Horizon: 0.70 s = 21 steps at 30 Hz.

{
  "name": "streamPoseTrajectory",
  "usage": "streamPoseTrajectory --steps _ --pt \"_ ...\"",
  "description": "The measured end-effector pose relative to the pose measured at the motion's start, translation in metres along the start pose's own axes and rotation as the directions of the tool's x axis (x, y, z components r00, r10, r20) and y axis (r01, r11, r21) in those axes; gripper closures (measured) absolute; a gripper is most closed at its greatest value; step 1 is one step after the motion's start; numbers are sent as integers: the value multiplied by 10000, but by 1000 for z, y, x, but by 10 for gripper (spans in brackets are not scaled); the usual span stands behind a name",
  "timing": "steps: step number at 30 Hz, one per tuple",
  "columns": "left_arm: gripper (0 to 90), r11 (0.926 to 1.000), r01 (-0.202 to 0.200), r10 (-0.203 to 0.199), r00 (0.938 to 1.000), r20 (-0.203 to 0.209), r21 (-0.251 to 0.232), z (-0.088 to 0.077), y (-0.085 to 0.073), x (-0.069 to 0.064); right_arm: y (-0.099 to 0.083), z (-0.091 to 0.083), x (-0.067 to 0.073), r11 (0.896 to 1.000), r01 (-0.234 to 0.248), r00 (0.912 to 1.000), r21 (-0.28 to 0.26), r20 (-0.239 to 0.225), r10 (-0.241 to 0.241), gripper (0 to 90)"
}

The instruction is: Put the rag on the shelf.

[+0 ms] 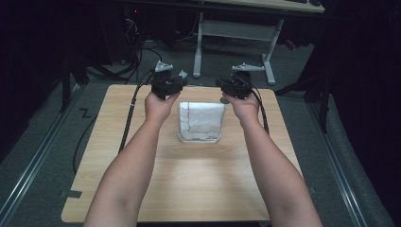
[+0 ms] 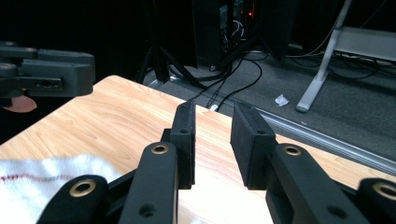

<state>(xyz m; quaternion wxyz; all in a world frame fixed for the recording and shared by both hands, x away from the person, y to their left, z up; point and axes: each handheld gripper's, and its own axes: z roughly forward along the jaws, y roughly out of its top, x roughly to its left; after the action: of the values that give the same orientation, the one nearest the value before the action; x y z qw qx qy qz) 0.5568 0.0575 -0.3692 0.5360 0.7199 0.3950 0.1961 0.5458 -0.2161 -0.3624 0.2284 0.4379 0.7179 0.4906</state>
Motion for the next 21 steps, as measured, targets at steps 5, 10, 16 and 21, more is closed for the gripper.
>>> streamPoseTrajectory --steps 5,10,16,21 --pt "674 9996 -286 286 9996 -54 24 -8 1 -6 0 -8 7 9997 249 9996 -6 122 -249 668" --pt "650 9984 -565 565 9983 -131 11 -20 1 -13 0 -18 16 9993 370 9993 0 -20 -370 614" --pt "632 9994 -323 323 9995 17 -75 -42 -4 -21 -3 -33 28 9977 659 9977 -162 -142 -661 593" --pt "607 9991 -422 422 9991 -97 89 -56 -19 -24 -13 -46 36 9964 793 9968 -291 -48 -795 557"
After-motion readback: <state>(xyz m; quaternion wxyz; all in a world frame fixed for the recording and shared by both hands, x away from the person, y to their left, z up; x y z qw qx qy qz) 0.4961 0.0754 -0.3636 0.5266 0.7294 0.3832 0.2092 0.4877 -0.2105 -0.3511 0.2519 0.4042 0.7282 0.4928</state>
